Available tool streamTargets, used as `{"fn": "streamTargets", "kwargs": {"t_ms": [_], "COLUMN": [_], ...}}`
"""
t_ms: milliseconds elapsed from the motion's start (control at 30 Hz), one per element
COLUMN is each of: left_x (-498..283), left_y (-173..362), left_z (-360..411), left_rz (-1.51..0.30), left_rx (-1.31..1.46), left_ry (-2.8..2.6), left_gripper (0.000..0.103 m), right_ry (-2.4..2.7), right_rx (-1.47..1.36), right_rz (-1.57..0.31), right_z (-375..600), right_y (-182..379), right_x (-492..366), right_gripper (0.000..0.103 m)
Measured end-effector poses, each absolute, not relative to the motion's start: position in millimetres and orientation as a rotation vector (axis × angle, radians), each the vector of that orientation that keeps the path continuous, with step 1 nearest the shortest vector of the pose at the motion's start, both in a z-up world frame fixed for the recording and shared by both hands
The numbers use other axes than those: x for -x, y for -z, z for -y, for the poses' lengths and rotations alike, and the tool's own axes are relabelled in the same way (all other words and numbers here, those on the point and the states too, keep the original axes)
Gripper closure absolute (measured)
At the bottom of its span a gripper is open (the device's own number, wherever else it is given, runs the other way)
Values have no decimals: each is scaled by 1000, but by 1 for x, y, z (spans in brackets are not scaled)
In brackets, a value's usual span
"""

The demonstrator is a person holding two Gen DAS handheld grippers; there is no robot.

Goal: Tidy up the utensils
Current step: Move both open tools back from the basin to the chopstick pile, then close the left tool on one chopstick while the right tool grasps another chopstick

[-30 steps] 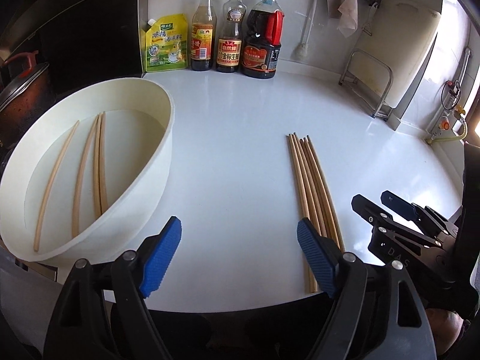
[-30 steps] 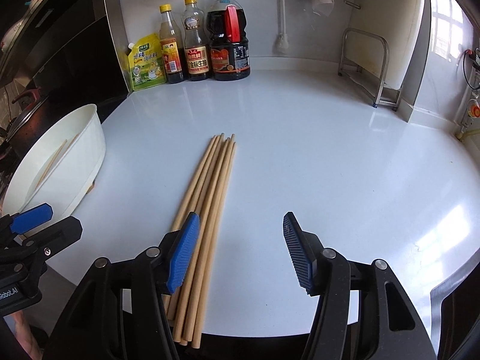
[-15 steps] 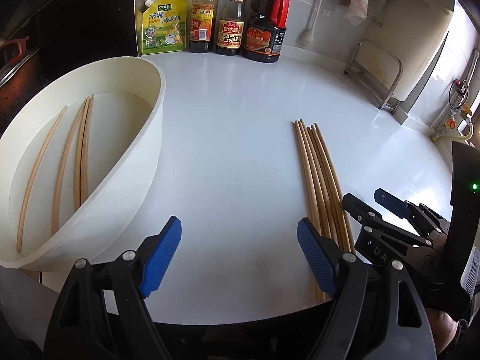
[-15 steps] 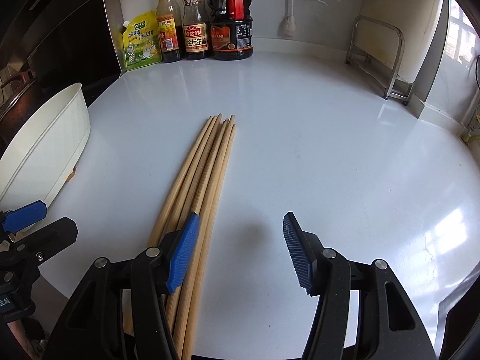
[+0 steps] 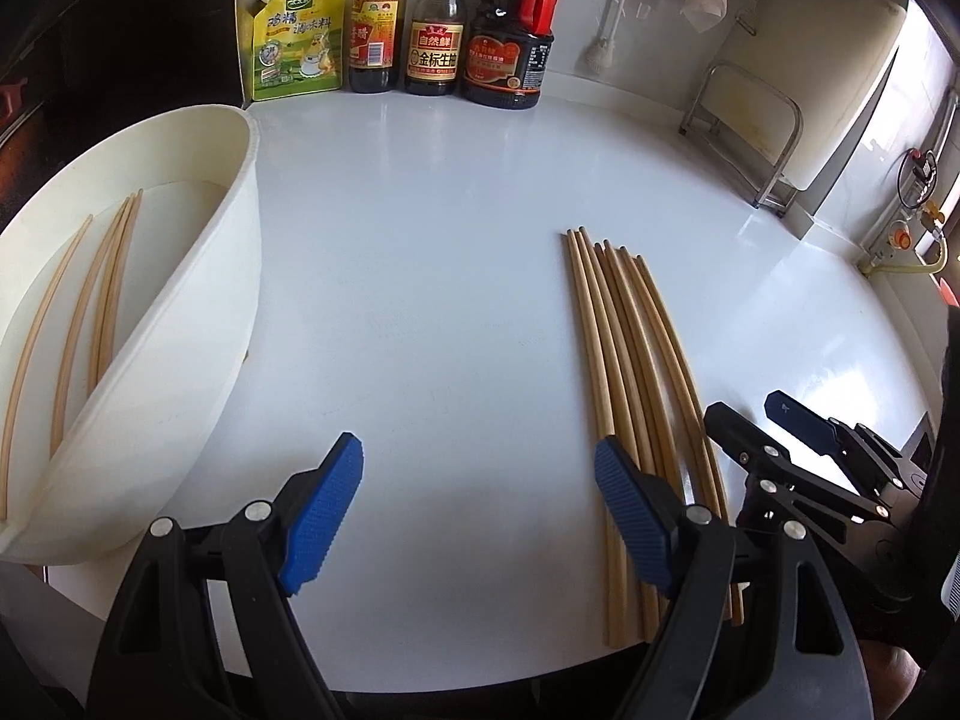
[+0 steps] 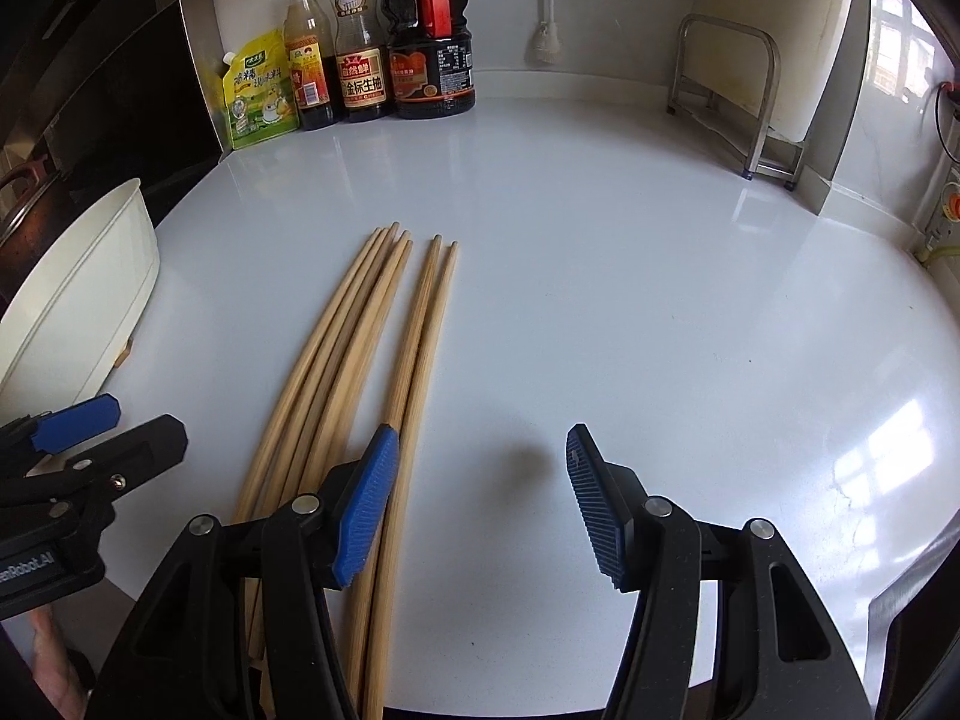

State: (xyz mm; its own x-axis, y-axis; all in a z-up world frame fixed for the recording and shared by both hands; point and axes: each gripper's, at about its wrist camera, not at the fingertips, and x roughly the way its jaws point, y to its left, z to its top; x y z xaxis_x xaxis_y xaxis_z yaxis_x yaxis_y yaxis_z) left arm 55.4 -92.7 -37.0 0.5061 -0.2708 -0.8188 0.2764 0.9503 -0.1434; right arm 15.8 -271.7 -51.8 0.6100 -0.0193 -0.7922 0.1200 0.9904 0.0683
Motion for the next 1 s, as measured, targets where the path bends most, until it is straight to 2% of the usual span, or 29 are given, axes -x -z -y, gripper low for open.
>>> {"fn": "streamTargets", "kwargs": {"t_ms": [1000], "left_x": [-64], "left_y": [47], "left_z": [107], "left_rz": [-1010], "left_rx": [-15], "left_ry": [333], "left_gripper": [25], "right_ry": [80], "right_rx": [-42], "right_rz": [-944], "right_z": [264], "right_y": [63], "right_x": [-14], "right_gripper": [47]}}
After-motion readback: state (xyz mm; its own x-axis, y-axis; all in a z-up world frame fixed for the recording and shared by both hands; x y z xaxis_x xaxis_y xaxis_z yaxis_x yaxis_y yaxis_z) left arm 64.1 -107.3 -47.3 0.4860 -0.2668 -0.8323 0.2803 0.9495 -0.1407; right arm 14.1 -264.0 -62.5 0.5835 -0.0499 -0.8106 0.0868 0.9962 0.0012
